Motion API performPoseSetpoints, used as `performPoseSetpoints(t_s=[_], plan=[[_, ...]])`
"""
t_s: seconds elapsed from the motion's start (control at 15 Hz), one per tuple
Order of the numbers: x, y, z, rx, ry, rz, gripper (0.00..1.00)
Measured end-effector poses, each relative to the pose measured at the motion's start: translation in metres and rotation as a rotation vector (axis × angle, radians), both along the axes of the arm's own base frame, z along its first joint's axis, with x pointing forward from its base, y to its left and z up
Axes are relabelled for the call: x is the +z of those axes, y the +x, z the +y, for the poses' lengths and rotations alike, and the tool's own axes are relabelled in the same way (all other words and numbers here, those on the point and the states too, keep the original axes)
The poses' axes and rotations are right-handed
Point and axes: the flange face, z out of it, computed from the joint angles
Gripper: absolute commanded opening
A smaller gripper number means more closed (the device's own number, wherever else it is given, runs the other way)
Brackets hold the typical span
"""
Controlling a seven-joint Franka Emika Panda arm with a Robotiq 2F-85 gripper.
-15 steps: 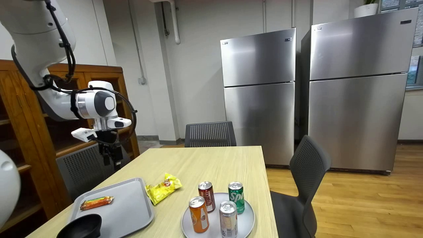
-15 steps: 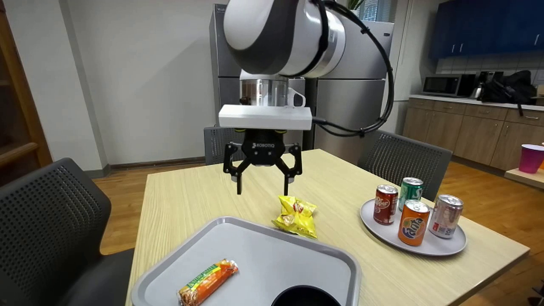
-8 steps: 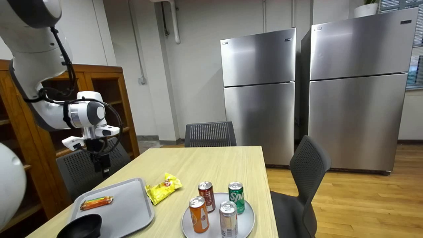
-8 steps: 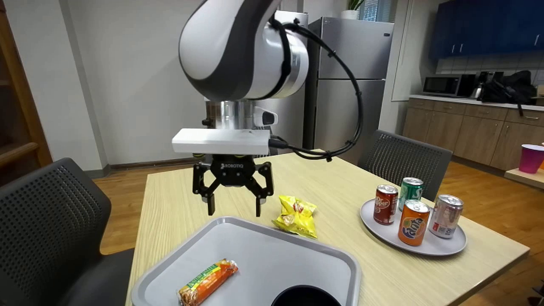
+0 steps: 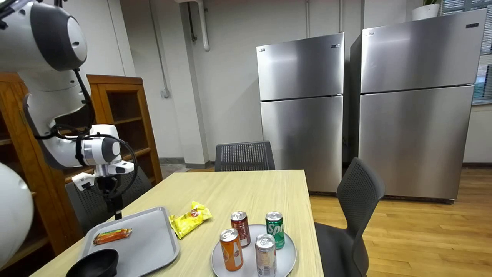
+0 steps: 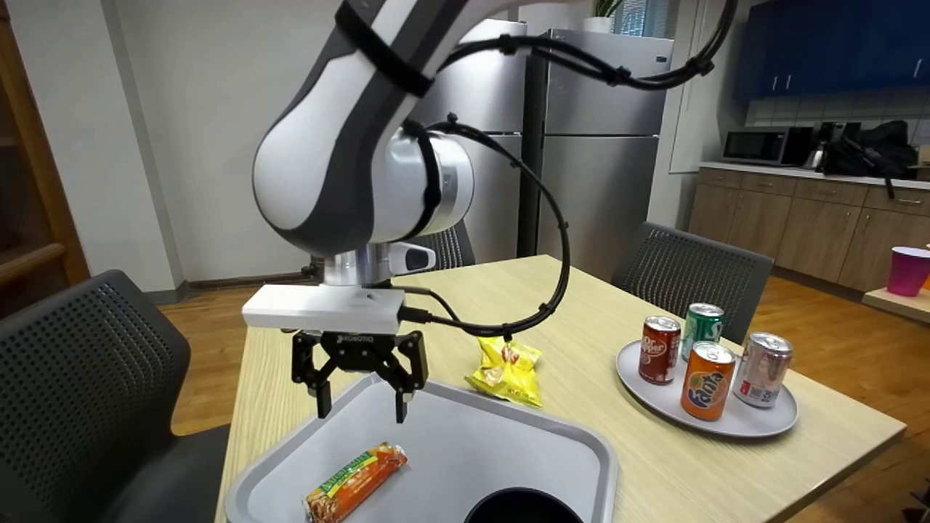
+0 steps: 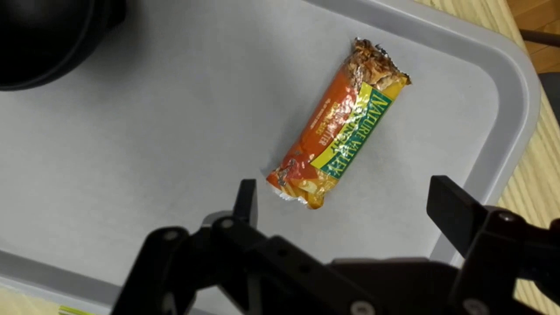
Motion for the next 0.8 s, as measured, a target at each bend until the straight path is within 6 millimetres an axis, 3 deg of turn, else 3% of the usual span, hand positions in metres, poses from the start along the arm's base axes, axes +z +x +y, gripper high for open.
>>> performPoseSetpoints(t_s=[0.33, 0.8], plan=[[-0.024, -0.003, 0.024, -0.073, -0.008, 0.009, 1.00], [-0.045, -0.011, 0.029, -0.163, -0.040, 0.027, 1.00]])
